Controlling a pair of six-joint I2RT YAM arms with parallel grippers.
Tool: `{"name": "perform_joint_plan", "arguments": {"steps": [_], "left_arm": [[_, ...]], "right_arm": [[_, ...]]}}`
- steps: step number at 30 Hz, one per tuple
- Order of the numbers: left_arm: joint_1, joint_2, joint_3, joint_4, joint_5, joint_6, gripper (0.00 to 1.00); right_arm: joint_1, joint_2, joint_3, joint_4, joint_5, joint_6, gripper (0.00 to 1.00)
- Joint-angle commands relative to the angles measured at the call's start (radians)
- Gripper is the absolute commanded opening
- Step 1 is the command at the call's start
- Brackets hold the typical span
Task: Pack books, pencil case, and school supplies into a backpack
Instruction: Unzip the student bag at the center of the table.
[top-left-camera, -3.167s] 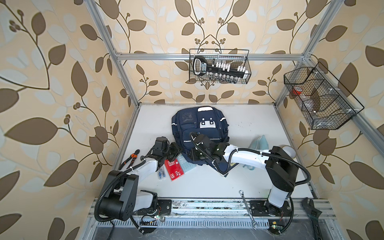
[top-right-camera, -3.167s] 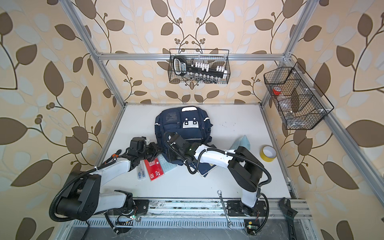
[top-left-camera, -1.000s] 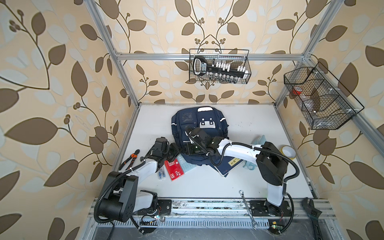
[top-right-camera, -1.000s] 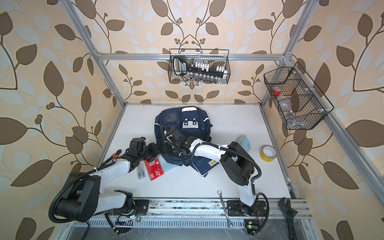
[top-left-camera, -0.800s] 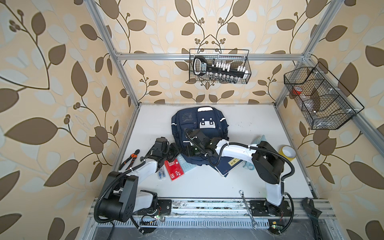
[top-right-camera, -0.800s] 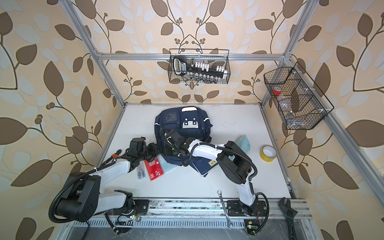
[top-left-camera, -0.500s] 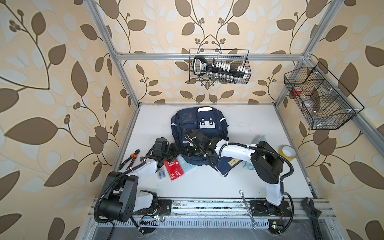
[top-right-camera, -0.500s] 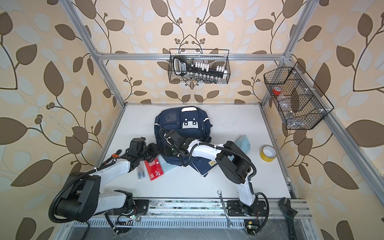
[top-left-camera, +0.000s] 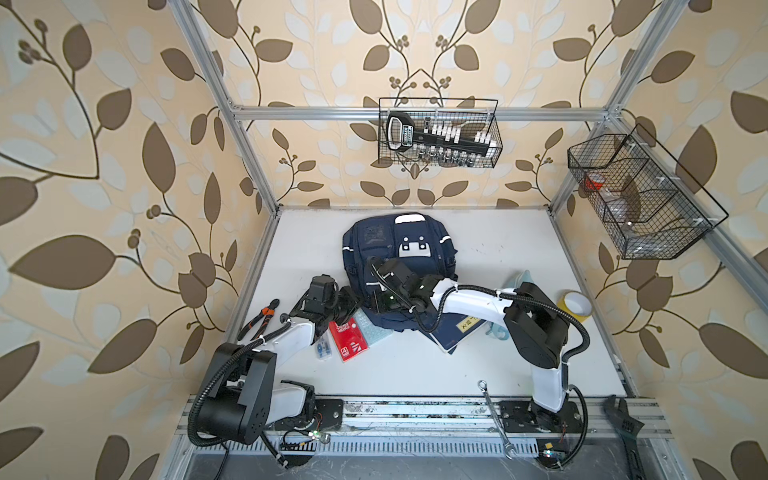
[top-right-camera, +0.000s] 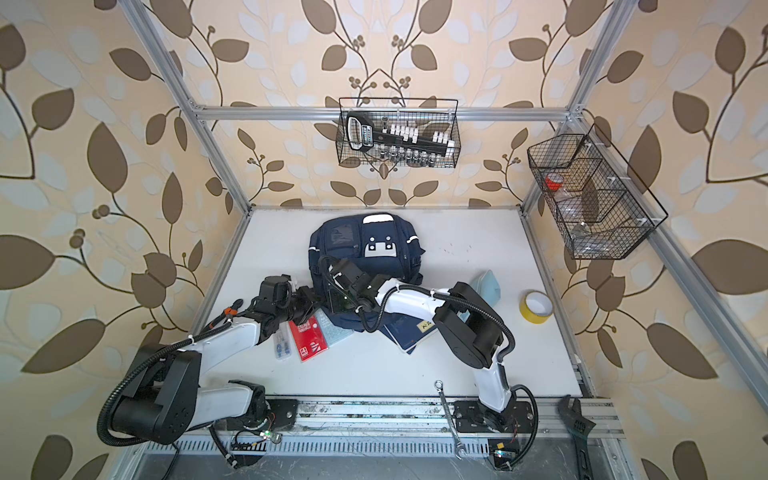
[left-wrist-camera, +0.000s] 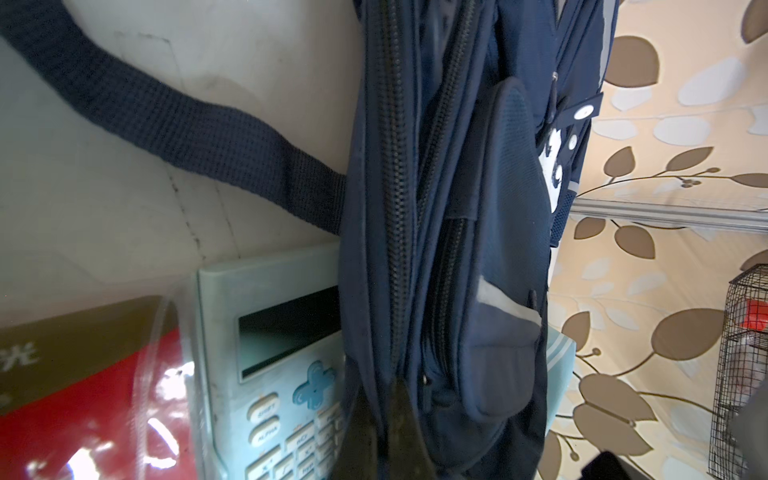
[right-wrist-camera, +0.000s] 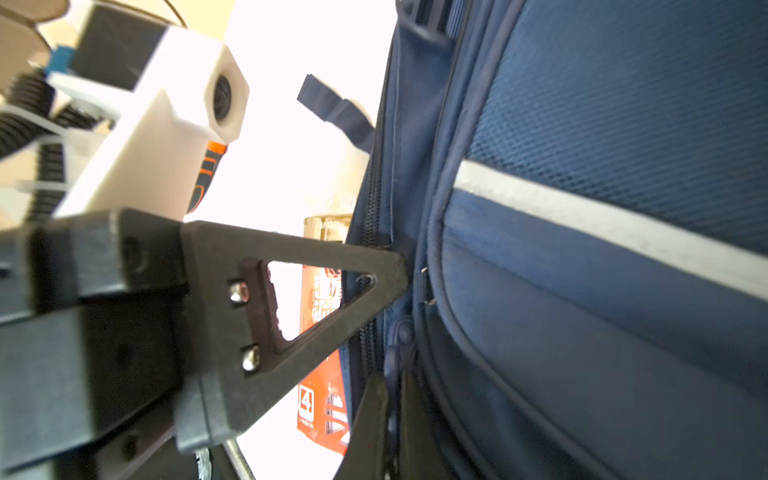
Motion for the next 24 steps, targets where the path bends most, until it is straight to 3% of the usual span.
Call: {"name": "perform_joint_plan", "arguments": {"steps": [1,13,24], "left_arm": [[-0.002,-0.017,0.006,0.029,-0.019,0.015,0.00],[-0.002,-0.036,0.009,0.011,-0.039,0.016,0.00],[-0.002,-0.065,0.057,-0.045,-0.055,0.034,0.00]], "right_arm": [[-0.013,-0.068,0.006,-0.010,0.056,-0.007,0.00],[-0.028,-0.215,-0.124,0.025,0.203,0.014,0.00],[-0.037,-0.409,-0.338,0.041,0.336,0.056,0.00]]}}
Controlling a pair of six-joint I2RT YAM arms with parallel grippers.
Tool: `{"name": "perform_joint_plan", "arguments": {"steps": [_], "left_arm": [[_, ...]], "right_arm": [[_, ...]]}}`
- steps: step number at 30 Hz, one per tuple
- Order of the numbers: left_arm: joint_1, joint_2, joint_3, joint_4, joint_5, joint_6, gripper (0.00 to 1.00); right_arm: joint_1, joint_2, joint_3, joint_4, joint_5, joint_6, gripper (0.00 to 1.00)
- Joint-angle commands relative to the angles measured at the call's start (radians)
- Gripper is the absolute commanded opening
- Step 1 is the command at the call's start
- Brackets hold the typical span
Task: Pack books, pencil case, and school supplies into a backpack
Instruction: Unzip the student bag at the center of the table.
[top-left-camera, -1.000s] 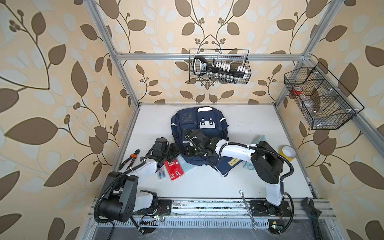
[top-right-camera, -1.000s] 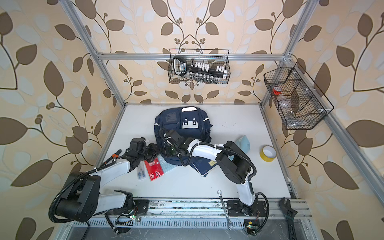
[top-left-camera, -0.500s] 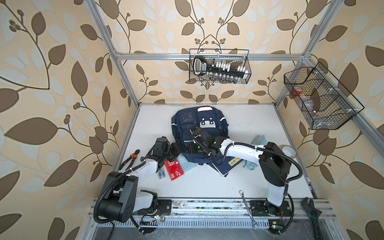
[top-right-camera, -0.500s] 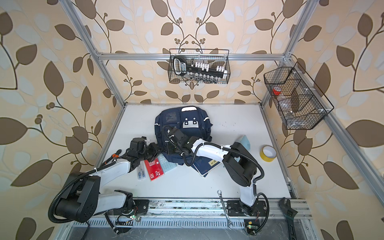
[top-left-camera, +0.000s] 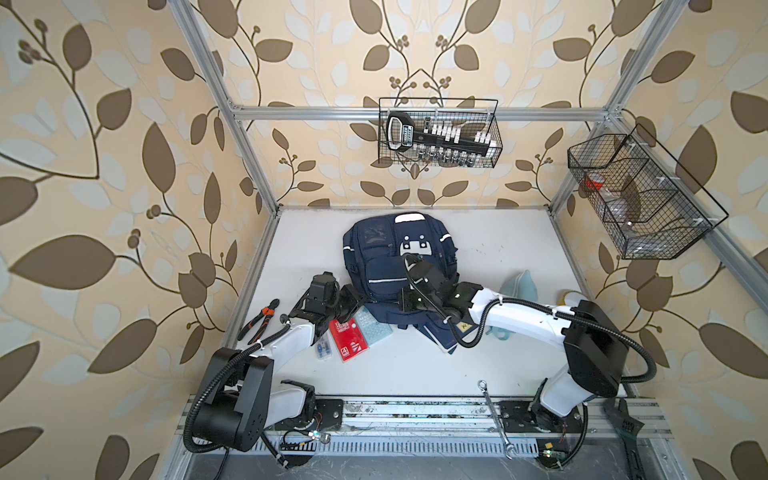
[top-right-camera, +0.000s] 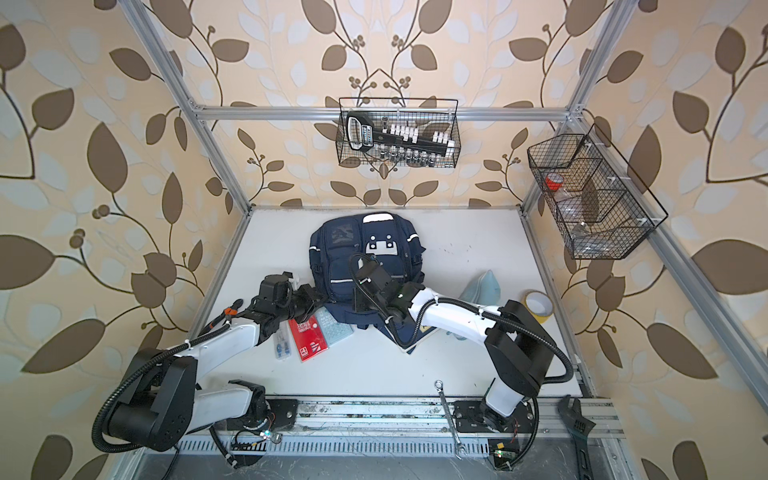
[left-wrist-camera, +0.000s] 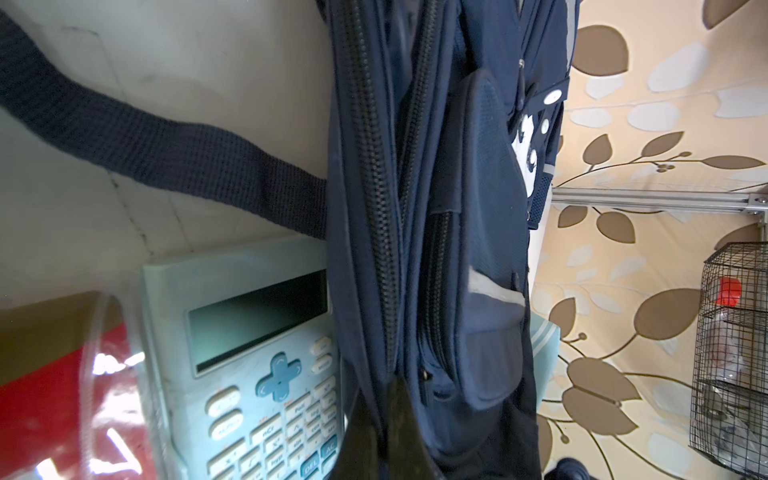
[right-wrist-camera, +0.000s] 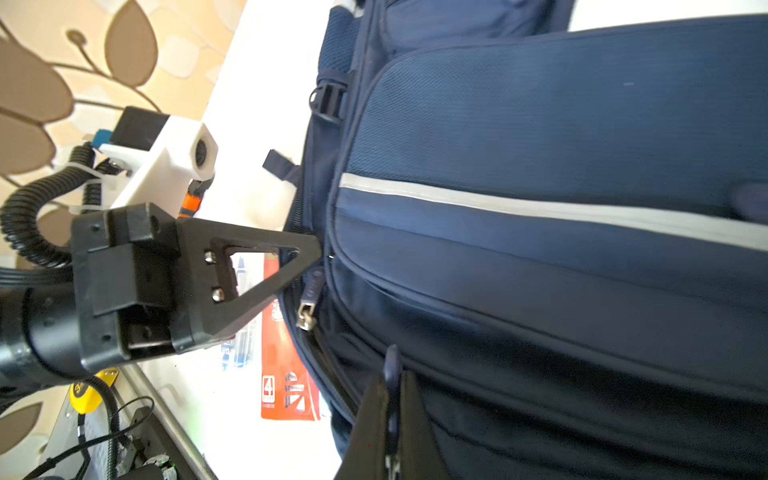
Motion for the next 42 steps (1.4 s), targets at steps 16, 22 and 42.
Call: {"name": "perform_joint_plan", "arguments": {"steps": [16,22,42], "left_arm": [[0.011,-0.065,0.204,-0.295,-0.102,0.082,0.00],[-0.003,-0.220,0.195,-0.439,-0.104,0.057,0.36],[-0.295,-0.309,0.067,-0.317,-0.199,-0.359,0.83]], "right_arm": [[-0.047,-0.255,-0.281,0.093,0.145,0.078,0.00],[-0.045,-0.253,-0.285,0.145,0.093,0.098,0.00],[-0.045,-0.290,-0.247,0.139,0.089,0.105,0.00]]}}
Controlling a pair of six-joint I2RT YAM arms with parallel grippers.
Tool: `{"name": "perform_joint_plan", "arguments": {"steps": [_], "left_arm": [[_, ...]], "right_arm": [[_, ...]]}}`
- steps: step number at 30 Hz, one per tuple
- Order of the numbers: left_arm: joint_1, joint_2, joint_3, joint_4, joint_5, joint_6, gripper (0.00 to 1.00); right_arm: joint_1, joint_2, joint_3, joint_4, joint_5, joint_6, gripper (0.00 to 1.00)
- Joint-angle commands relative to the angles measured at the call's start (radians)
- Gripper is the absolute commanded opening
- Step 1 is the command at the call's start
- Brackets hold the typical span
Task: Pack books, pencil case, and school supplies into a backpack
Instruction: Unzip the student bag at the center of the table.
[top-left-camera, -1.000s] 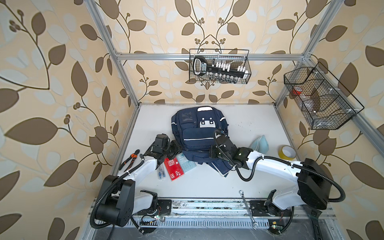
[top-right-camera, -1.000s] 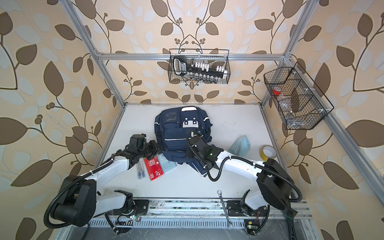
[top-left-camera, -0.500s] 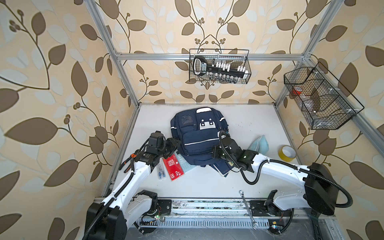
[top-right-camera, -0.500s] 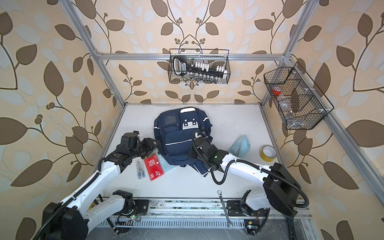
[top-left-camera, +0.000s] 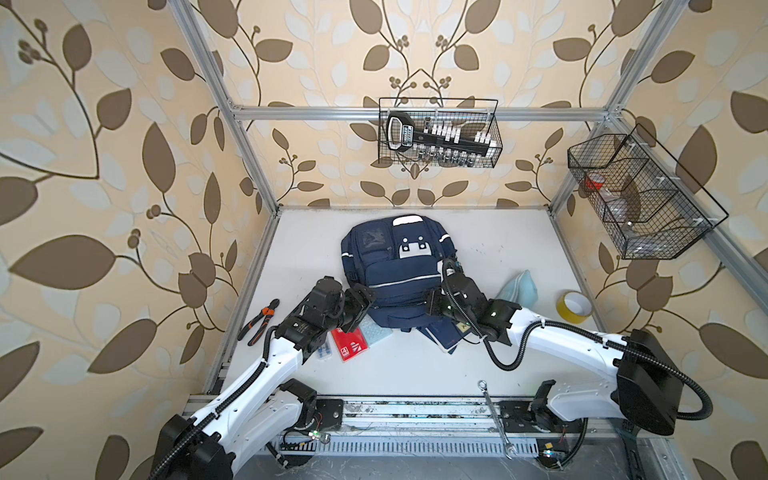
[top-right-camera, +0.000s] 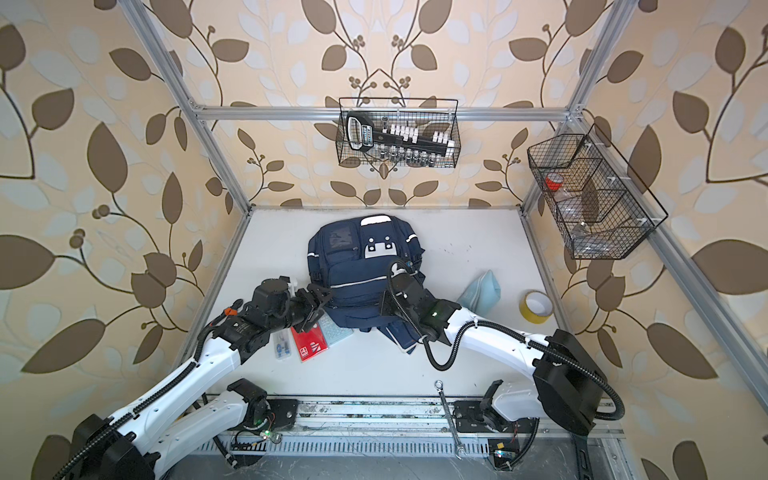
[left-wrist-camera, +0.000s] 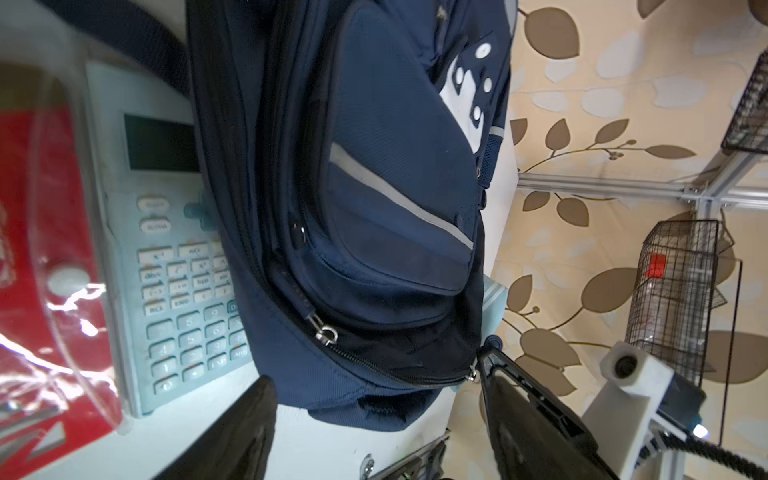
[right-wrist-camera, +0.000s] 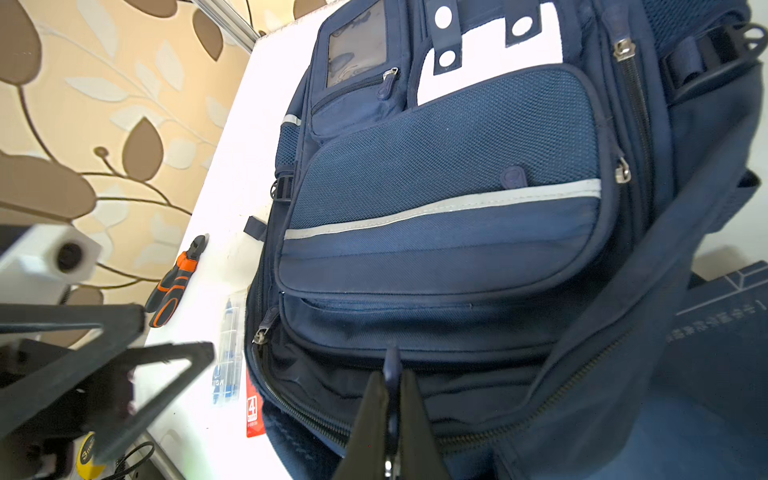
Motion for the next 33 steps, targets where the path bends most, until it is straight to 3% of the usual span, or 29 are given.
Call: {"name": "perform_joint_plan", "arguments": {"steps": [1,4,9,16,18,24,25,33], "left_arm": [[-0.064,0.041,-0.018,0.077,-0.060,-0.109,0.83],[-0.115,0.104,-0.013,0.143,-0.101,-0.131,0.81],[-0.123,0.269,0.055,0.223,-0.068,-0.133,0.75],[-0.126,0.365,0.090,0.283,-0.061,-0.171,0.55],[-0.129,0.360,0.092,0.288,-0.071,-0.167,0.46],[-0.129,0.342,0.126,0.227,-0.093,-0.140,0.03],[-0.130,0.337,0.133,0.211,-0.099,-0.136,0.00],[-0.128,0.217,0.185,0.098,-0.193,-0.108,0.00]], "right_arm": [[0.000,-0.016,0.030,0.033,-0.012,0.011,0.00],[-0.001,-0.008,0.027,0.047,-0.020,0.020,0.00],[0.001,-0.008,0.024,0.055,-0.027,0.031,0.00],[0.006,-0.024,0.014,0.062,-0.020,0.038,0.00],[0.006,-0.023,0.010,0.061,-0.017,0.037,0.00],[0.006,-0.033,0.002,0.057,0.014,0.023,0.00],[0.005,-0.036,0.006,0.049,0.023,0.016,0.00],[-0.058,-0.091,-0.033,0.018,0.070,-0.019,0.00]]}}
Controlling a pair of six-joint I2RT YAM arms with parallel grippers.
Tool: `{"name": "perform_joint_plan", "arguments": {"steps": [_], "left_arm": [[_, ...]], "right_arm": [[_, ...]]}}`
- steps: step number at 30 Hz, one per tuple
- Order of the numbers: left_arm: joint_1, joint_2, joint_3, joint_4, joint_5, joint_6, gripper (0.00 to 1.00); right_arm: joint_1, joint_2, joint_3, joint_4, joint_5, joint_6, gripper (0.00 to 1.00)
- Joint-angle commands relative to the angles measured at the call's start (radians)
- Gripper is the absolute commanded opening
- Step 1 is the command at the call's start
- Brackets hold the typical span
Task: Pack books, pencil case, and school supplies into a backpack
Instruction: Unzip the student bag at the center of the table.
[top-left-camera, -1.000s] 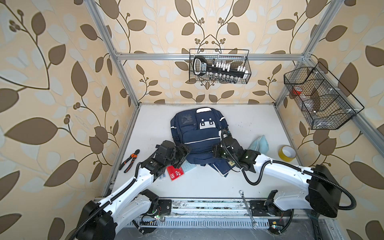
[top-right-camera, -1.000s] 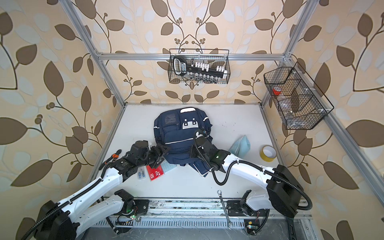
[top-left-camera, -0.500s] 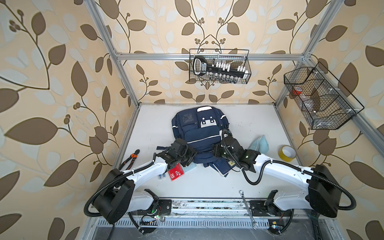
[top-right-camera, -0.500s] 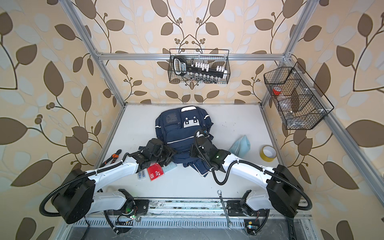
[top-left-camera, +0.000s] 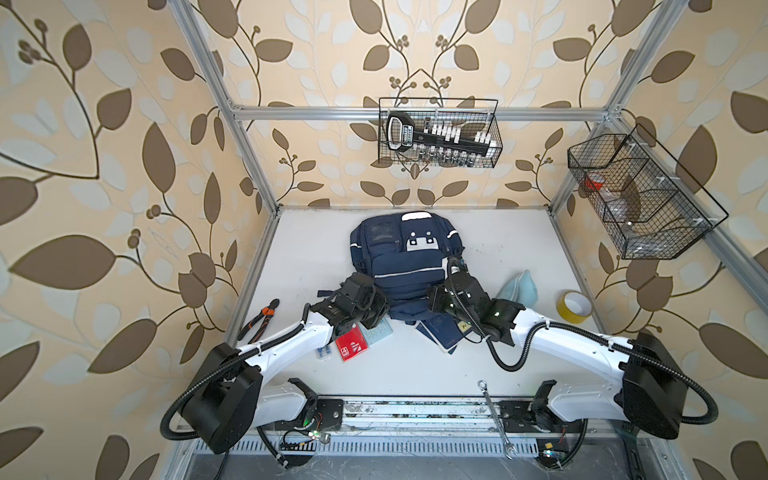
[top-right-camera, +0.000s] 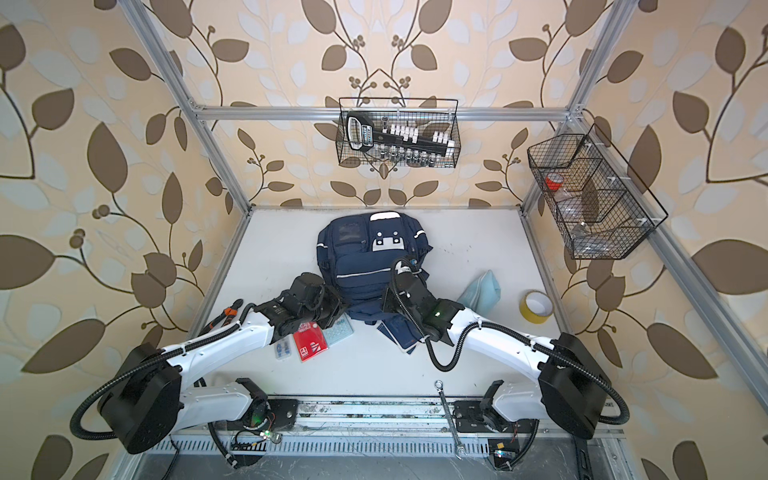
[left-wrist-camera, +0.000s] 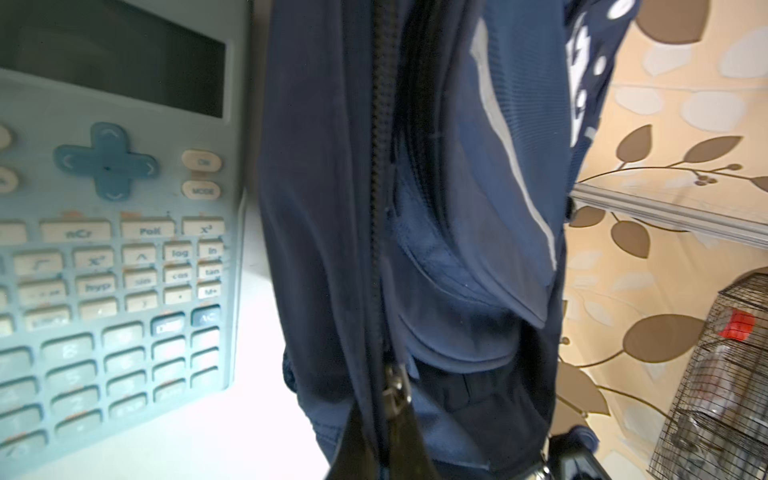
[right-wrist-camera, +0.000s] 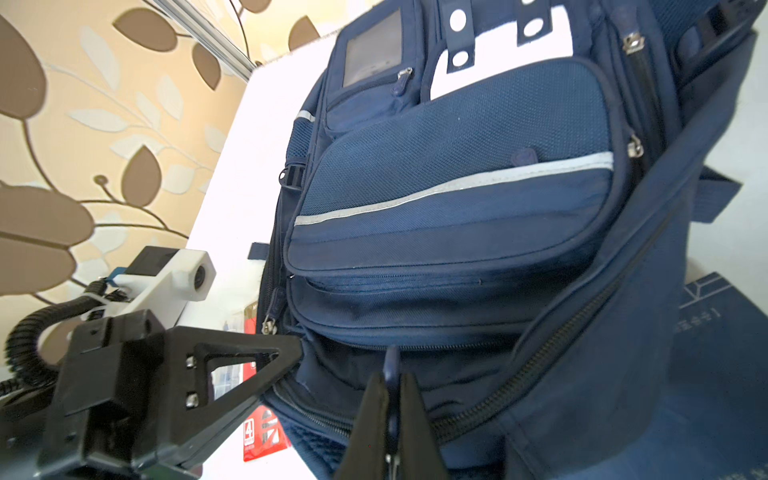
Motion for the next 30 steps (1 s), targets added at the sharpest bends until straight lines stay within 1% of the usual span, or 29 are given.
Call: {"name": "perform_joint_plan", "arguments": {"steps": [1,4,8,12,16,19,22,30], "left_arm": [[-0.006,-0.103,0.086,-0.046,-0.124,0.068,0.00],[-0.003,-0.132,0.092,-0.074,-0.158,0.093,0.00],[0.005,-0.138,0.067,-0.051,-0.149,0.078,0.00],[0.012,-0.143,0.051,-0.026,-0.130,0.073,0.00],[0.022,-0.156,0.043,-0.024,-0.115,0.075,0.00],[0.027,-0.172,0.032,-0.024,-0.112,0.075,0.00],[0.031,-0.179,0.024,-0.029,-0.104,0.077,0.00],[0.036,-0.213,-0.003,-0.043,-0.107,0.094,0.00]], "right_arm": [[-0.054,-0.057,-0.039,0.015,0.013,-0.026,0.00],[-0.108,-0.067,-0.067,0.014,-0.010,-0.042,0.00],[-0.173,-0.063,-0.101,0.017,-0.029,-0.068,0.00],[-0.251,-0.028,-0.135,0.072,-0.059,-0.114,0.00],[-0.348,0.041,-0.145,0.148,-0.119,-0.152,0.00],[-0.401,0.099,-0.146,0.212,-0.140,-0.183,0.00],[-0.457,0.176,-0.125,0.272,-0.200,-0.205,0.00],[-0.548,0.378,-0.035,0.375,-0.267,-0.219,0.00]]}}
